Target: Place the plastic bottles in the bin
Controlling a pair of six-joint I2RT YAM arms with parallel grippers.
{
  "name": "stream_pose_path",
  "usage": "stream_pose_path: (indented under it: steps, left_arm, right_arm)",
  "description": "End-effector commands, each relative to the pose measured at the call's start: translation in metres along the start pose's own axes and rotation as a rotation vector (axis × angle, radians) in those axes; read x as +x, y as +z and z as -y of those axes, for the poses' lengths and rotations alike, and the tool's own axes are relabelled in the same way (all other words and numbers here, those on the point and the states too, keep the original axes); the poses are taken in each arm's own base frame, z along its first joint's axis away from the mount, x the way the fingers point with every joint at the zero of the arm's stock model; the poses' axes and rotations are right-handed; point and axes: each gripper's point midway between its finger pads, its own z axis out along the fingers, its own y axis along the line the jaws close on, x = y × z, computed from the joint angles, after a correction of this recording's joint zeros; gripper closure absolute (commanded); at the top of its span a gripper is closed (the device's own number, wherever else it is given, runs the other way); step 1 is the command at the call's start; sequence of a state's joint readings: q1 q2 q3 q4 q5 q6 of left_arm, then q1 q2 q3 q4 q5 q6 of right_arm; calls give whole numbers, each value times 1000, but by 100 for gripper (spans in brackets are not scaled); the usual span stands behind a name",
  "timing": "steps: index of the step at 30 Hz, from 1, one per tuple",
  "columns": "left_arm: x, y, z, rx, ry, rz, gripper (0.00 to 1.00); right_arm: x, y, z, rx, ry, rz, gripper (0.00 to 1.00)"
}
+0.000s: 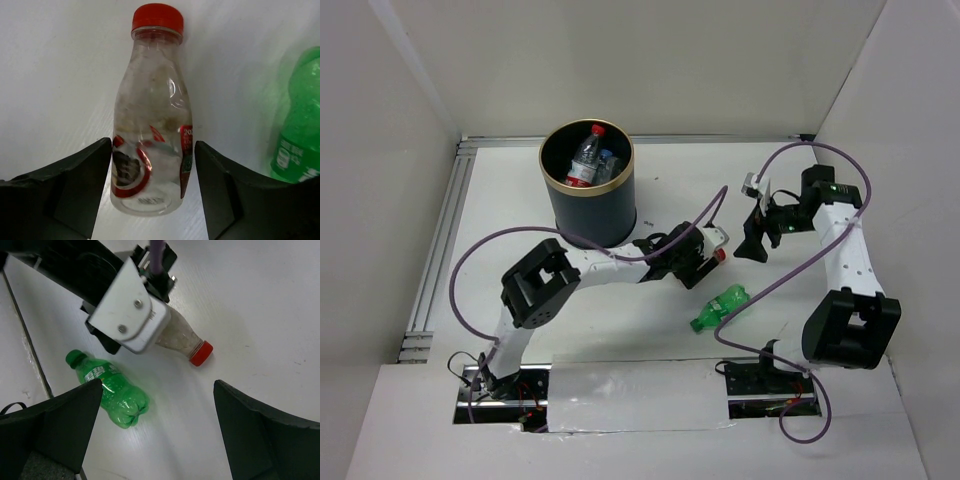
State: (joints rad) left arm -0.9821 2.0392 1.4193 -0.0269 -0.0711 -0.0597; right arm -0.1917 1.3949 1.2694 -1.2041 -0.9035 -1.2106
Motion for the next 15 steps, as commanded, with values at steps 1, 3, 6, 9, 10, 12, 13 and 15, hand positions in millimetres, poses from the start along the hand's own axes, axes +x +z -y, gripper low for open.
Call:
stream_pose_path:
  steps: [1,3,6,9,10,12,13,15]
  left_arm:
    - [-2,15,-3,1,19,-16,23]
    - [8,21,-5,-11,20,-38,30]
    - [6,18,-5,-11,11,-27,56]
    - [-2,16,-6,-21,0,-4,81]
    - [-13,8,-6,-22,-1,22,86]
    - [-18,2,-8,-31,-12,35,98]
    - [-20,-2,-8,-31,-22,40,100]
    - [-28,-16,-8,-31,-23,69,100]
  right_arm:
    - [-7,-2,0,31,-44,17,1]
    - [-5,-1,-1,25,-36,15,1]
    - [0,0,-15,-9,-51,10,1]
    - [9,4,-27,-52,-152,-1,1]
    - [13,3,-37,-74,-176,-6,1]
    - [21,4,-43,-88,-282,-16,1]
    - [30,7,-49,-99,-285,-31,1]
    - [29,6,-50,-72,-363,-34,0]
